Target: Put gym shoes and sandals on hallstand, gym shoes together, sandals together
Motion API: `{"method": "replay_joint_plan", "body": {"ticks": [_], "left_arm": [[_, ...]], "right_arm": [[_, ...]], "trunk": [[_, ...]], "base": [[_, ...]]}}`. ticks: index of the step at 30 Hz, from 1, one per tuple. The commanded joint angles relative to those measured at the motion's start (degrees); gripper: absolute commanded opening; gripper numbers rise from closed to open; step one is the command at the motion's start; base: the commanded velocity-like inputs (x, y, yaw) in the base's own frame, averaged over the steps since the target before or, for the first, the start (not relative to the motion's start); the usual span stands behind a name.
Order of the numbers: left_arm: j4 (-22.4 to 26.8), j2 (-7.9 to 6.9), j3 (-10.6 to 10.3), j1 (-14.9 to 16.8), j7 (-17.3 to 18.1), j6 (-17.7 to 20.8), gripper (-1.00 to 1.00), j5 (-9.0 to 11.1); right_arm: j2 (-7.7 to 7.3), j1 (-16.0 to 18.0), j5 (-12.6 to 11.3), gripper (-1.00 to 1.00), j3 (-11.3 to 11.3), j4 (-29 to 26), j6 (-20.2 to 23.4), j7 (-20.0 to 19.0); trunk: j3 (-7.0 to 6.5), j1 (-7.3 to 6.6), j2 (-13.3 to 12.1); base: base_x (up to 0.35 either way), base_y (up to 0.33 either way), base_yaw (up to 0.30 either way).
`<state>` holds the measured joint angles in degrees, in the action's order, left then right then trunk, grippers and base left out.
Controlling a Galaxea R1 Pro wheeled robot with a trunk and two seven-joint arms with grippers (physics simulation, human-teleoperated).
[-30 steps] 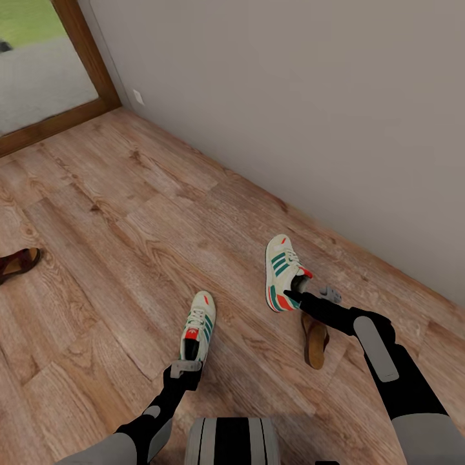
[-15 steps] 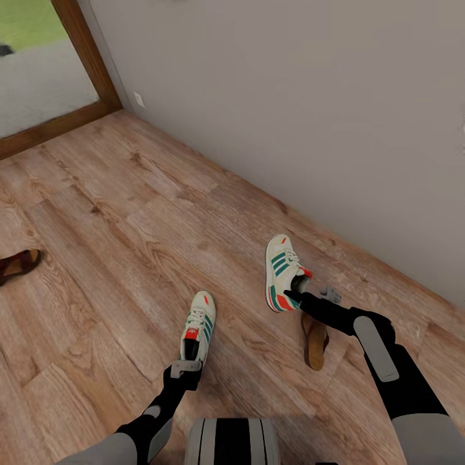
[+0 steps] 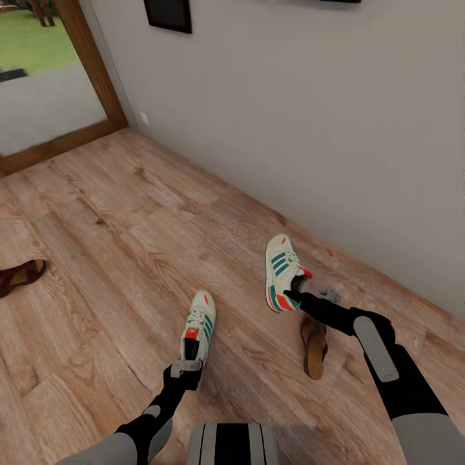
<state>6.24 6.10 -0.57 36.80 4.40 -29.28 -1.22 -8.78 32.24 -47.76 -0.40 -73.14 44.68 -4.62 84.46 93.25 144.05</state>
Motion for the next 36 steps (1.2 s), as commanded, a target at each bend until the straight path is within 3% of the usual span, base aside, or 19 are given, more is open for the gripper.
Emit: {"method": "replay_joint_plan", "body": {"ticks": [1,5,8,9,12,14,17,21,24,36], "left_arm": [[0.0,-0.01,0.0,0.0,0.0,-0.1,-1.00,-0.2],[1.0,-0.01,0.0,0.1,-0.1,0.6,-1.00,-0.2],[12.4,-0.03,0.1,0.3,-0.1,15.5,-1.00,-0.3],[19.1,-0.03,0.1,0.3,-0.1,22.7,-1.00,-0.2],[31.5,-0.06,0.0,0.3,0.0,33.8,-1.00,-0.1],[42.4,-0.03,-0.3,0.3,0.0,41.0,-1.00,0.1],[44.7,-0.03,-0.7,0.2,0.0,42.1,-1.00,0.1],[45.0,-0.08,-0.7,0.2,0.0,42.4,-1.00,0.2],[45.0,-0.07,-0.8,0.1,0.0,42.4,-1.00,0.3],[44.7,-0.09,-0.7,0.1,0.0,42.6,-1.00,1.0]], "right_arm": [[-0.01,0.0,0.4,-1.00,0.0,0.0,0.2,-0.3],[0.06,0.0,0.5,-1.00,0.1,-0.1,-0.1,-0.3],[0.42,0.0,0.6,-1.00,0.6,-0.4,0.0,-0.2],[0.47,0.0,0.6,-1.00,1.4,-1.5,0.0,-0.2],[0.48,0.0,0.6,-1.00,4.0,-5.6,0.0,-0.1],[0.18,0.0,0.6,-1.00,6.2,-8.1,0.0,0.1],[-0.03,0.0,1.3,-1.00,6.6,-8.4,0.0,0.3],[0.04,0.0,6.7,-1.00,6.6,-8.4,-0.1,0.3],[0.08,0.0,8.9,-1.00,6.6,-8.4,-0.2,0.2],[0.66,0.0,9.4,-1.00,6.8,-8.3,-0.4,0.2]], "trunk": [[-0.20,-0.03,0.0],[-1.08,-0.13,-0.1],[-1.75,-0.21,-0.1],[-1.97,-0.24,-0.1],[-2.63,-0.31,-0.2],[-3.08,-0.37,-0.2],[-3.74,-0.44,-0.2],[-4.79,-0.55,-0.3],[-5.71,-0.62,-0.3],[-9.49,-0.93,-0.5]], "base": [[0.000,0.000,0.000],[0.000,0.000,0.000],[0.000,0.000,0.000],[0.000,0.000,0.000],[0.000,0.000,0.000],[0.000,0.000,0.000],[0.000,0.000,0.000],[0.000,0.000,0.000],[0.000,0.000,0.000],[0.000,0.000,0.000]]}}
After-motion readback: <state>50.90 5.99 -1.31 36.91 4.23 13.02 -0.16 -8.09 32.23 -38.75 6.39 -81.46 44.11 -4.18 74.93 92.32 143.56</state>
